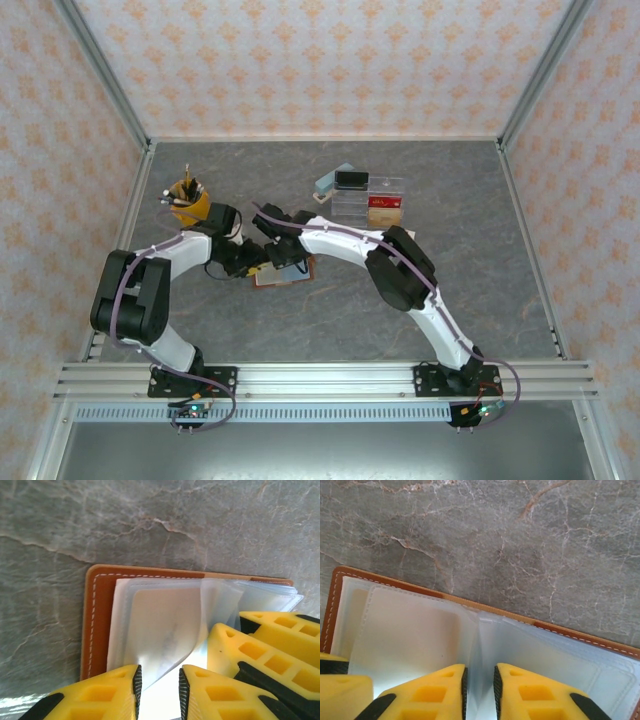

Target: Take the credit cards out of the card holder

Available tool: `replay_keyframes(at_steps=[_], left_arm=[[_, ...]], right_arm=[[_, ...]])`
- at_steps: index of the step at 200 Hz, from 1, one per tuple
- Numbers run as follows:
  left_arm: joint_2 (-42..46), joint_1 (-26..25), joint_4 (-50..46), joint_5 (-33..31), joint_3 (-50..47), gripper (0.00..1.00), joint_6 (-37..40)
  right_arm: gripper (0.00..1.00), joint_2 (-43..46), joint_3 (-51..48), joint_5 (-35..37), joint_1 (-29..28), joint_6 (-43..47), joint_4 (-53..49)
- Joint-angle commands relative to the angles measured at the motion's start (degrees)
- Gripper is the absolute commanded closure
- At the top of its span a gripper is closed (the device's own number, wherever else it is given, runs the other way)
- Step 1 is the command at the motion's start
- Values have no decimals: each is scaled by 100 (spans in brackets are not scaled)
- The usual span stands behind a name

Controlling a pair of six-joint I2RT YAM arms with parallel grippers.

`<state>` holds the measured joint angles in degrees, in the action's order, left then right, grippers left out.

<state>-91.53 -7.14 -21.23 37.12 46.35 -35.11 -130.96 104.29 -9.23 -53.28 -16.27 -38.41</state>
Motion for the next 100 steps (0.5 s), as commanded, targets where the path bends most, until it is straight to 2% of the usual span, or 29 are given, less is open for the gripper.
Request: replay_keyframes(at_steps=[1,58,100], left_arm=[[3,-17,254,67,54,70,39],[48,-21,665,-293,-73,70,297],[-127,-18,806,76,-156,70,274]], right_arm=[[79,-273,-363,-59,103,-18,-345],[79,-181,-508,-234,160,-41,-187],[77,222,-841,-536,232,-175,303]])
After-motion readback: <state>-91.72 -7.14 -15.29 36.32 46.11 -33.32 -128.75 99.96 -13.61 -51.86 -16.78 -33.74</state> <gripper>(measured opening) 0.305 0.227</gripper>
